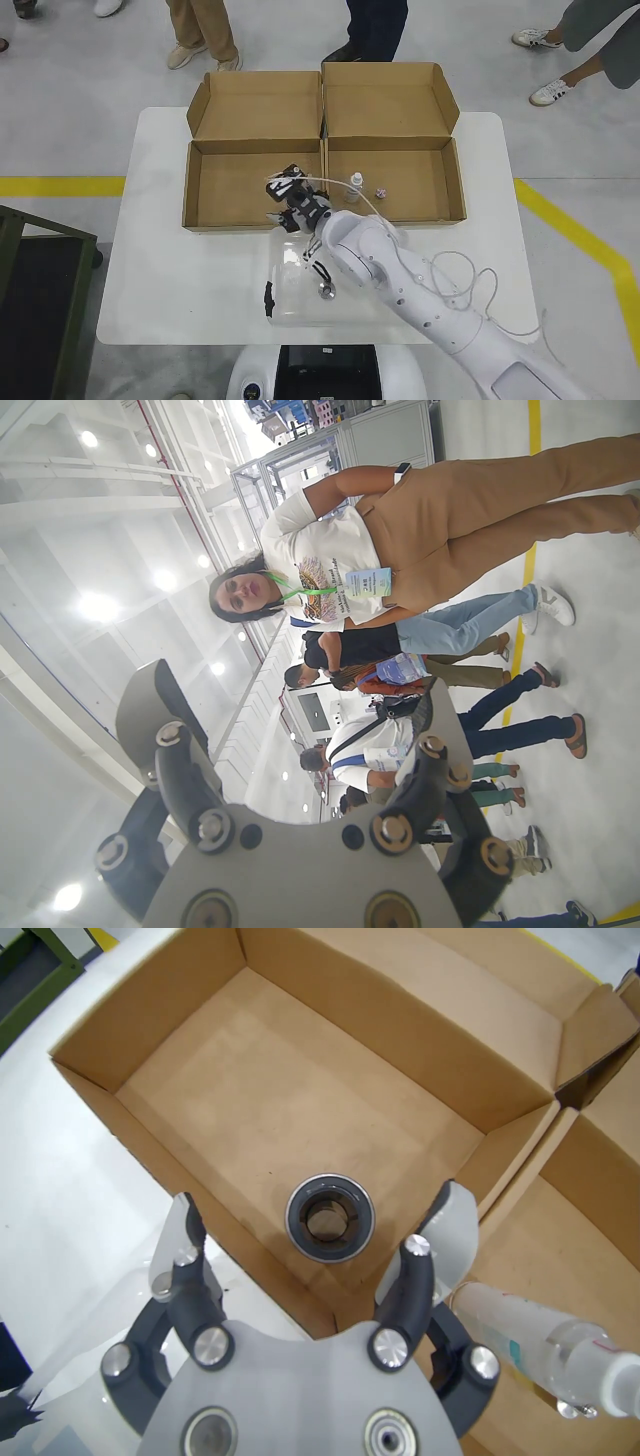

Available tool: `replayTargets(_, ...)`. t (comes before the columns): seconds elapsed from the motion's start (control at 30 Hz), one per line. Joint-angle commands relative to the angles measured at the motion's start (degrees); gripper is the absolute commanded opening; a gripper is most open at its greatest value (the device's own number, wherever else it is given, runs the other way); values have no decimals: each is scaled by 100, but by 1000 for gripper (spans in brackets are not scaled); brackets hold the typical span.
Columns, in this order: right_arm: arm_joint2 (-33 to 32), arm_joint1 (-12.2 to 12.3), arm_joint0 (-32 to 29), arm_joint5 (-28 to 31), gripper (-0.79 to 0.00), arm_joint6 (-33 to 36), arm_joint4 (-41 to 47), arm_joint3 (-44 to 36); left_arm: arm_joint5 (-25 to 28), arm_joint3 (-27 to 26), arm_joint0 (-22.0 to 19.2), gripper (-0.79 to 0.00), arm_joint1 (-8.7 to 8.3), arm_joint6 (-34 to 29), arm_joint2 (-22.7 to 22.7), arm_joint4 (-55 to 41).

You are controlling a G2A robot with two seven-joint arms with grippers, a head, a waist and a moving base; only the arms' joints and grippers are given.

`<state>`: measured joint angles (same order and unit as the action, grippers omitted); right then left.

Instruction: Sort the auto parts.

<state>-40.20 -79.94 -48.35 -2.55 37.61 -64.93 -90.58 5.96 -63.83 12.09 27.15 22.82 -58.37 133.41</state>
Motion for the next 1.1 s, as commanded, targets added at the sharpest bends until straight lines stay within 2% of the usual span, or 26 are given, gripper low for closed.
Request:
replayTargets(0.0, -127, 44, -164, 171, 0, -39, -5, -341, 0, 0, 0, 0, 0, 0, 0, 0)
replayTargets(0.2, -551, 183, -632, 689, 0, -44, 11, -1210, 0, 0, 0, 0, 0, 0, 0, 0)
replayTargets(0.63, -1301, 557, -1715, 2690, 0, 157, -332, -2386, 0, 0, 0, 0, 0, 0, 0, 0)
replayTargets(0.87, -1621, 748, -2208, 3729, 0, 169, -684, -2727, 0, 0, 0, 0, 0, 0, 0, 0)
replayTargets(1.07, -1949, 889, -2538, 4332, 0, 114, -861, -2790, 0, 0, 0, 0, 0, 0, 0, 0)
